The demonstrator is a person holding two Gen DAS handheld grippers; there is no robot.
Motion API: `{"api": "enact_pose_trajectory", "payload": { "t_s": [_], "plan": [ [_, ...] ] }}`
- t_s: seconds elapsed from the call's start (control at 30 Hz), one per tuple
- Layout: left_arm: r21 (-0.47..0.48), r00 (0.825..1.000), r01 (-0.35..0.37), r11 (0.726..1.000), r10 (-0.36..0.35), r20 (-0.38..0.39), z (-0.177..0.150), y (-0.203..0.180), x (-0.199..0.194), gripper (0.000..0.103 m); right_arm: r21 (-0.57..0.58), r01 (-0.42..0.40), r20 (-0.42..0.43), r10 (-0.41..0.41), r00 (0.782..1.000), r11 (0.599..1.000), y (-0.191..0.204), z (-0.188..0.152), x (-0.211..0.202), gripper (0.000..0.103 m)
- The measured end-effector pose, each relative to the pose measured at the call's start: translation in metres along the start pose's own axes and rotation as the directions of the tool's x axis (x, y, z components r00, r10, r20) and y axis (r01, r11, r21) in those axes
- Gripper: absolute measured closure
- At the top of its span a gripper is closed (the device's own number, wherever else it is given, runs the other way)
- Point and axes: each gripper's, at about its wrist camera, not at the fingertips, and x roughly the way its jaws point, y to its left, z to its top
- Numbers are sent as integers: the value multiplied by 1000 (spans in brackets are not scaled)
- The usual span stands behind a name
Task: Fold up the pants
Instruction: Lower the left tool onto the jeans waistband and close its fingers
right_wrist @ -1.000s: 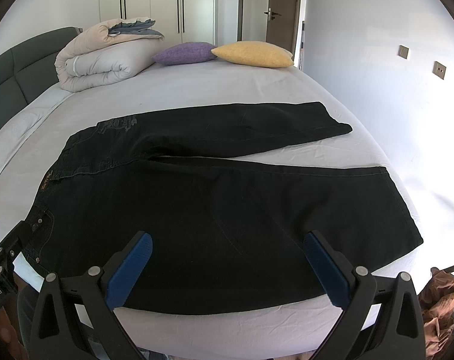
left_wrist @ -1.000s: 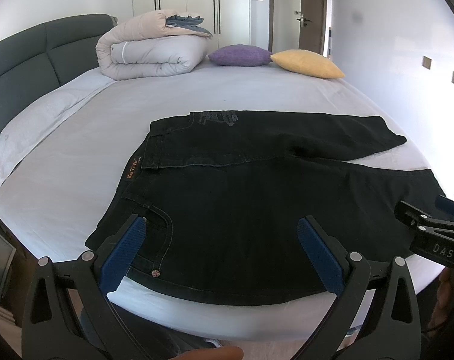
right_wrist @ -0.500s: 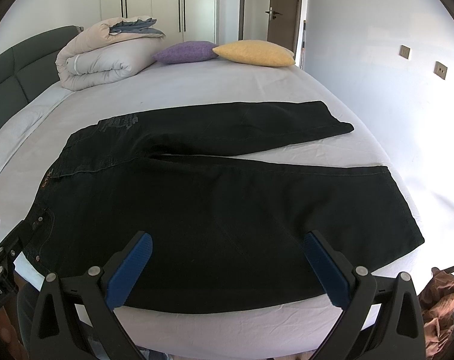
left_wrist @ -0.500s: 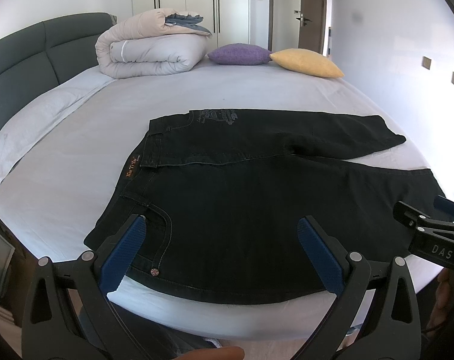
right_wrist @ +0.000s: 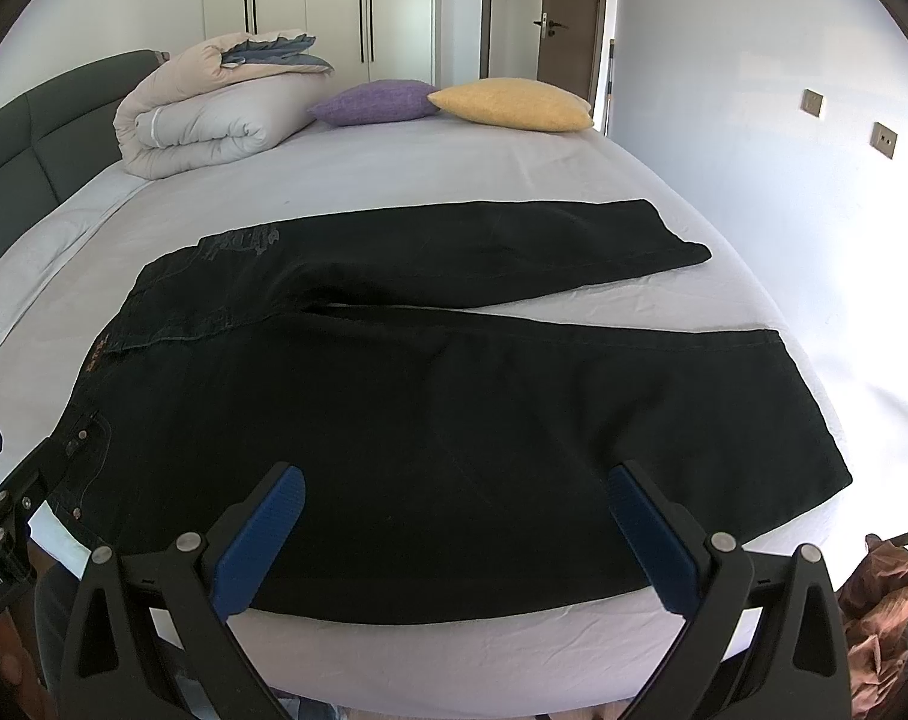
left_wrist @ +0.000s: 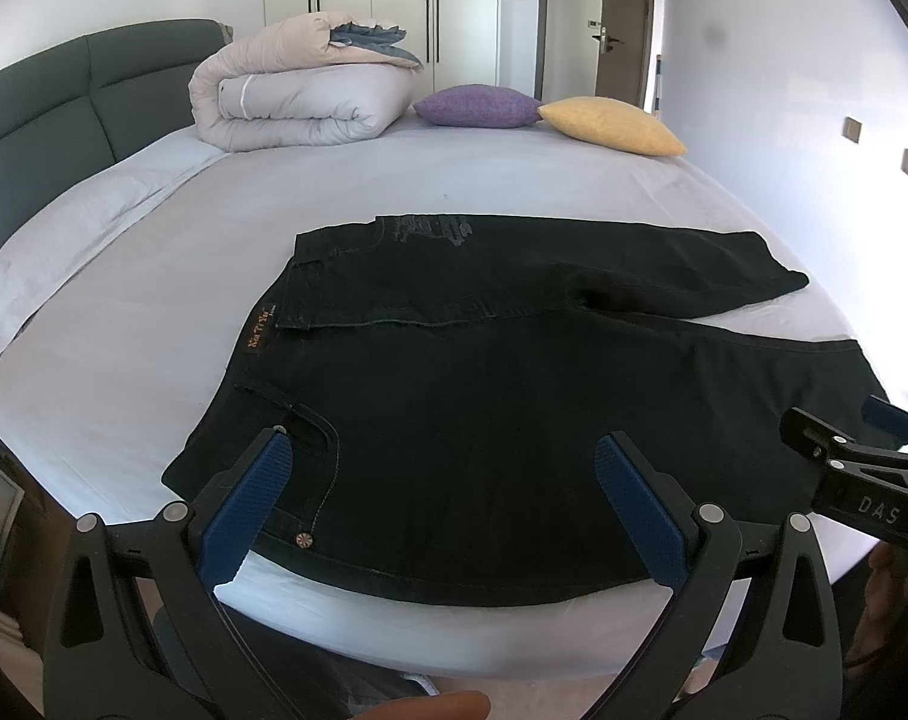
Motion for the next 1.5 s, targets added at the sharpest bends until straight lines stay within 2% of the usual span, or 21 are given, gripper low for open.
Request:
{"api": "enact_pose_trajectory", "payload": {
  "t_s": [0.27, 0.43, 0.53, 0.6, 0.67, 0.73, 0.8, 0.87, 0.97, 1.03, 1.13, 1.2, 1.27, 1.3, 1.37, 1.43, 1.5],
  "plan": [
    [-15, 999, 39, 999, -40, -22, -1, 6, 6, 0, -1, -22, -2, 22, 1000, 1000, 1, -3, 2, 0],
    [-23, 997, 55, 998, -56, -56, 1, 14, 24, 0, -10, -49, 0, 49, 999, 999, -3, 0, 8, 0],
    [-76, 992, 85, 993, -92, -91, 5, 28, 42, 0, -20, -69, 0, 70, 998, 997, -8, 8, 14, 0],
    [-93, 992, 58, 994, -67, -103, 12, 36, 53, 0, -26, -88, 4, 88, 996, 996, -12, 18, 20, 0],
    [-59, 995, 13, 998, -19, -95, 21, 40, 64, 0, -33, -107, 13, 107, 994, 994, -15, 31, 27, 0],
    [-62, 995, 26, 998, -32, -95, 32, 46, 74, 0, -39, -141, 16, 142, 990, 989, -18, 47, 35, 0],
    [-107, 995, 63, 992, -71, -75, 45, 55, 83, 0, -42, -166, 16, 166, 986, 985, -20, 63, 44, 0],
    [-114, 995, 49, 992, -59, -80, 57, 59, 93, 0, -59, -182, 14, 183, 983, 982, -21, 79, 55, 0],
    [-90, 990, 12, 996, -24, -136, 82, 66, 122, 0, -88, -206, 13, 208, 978, 975, -21, 103, 74, 0],
    [-83, 981, 30, 996, -46, -191, 106, 74, 150, 0, -105, -237, 6, 239, 971, 966, -21, 120, 89, 0],
    [-5, 990, 25, 1000, -26, -140, 148, 83, 185, 0, -146, -308, -8, 310, 951, 940, -20, 142, 110, 0],
    [80, 989, 76, 994, -65, -136, 180, 89, 218, 0, -209, -350, -24, 353, 935, 913, -18, 156, 125, 5],
    [147, 981, 142, 979, -120, -152, 203, 95, 249, 0, -272, -393, -52, 394, 917, 878, -15, 166, 138, 14],
    [183, 971, 187, 965, -154, -181, 214, 97, 267, 0, -306, -420, -74, 419, 905, 854, -15, 171, 146, 19],
    [245, 938, 283, 927, -214, -274, 232, 102, 305, 4, -348, -442, -108, 434, 895, 827, -15, 176, 160, 25],
    [310, 925, 298, 903, -193, -327, 242, 101, 332, 5, -370, -464, -138, 446, 884, 805, -17, 179, 172, 33],
    [339, 905, 334, 880, -198, -377, 249, 108, 356, 13, -379, -486, -163, 460, 873, 787, -17, 181, 184, 40]
  ]
}}
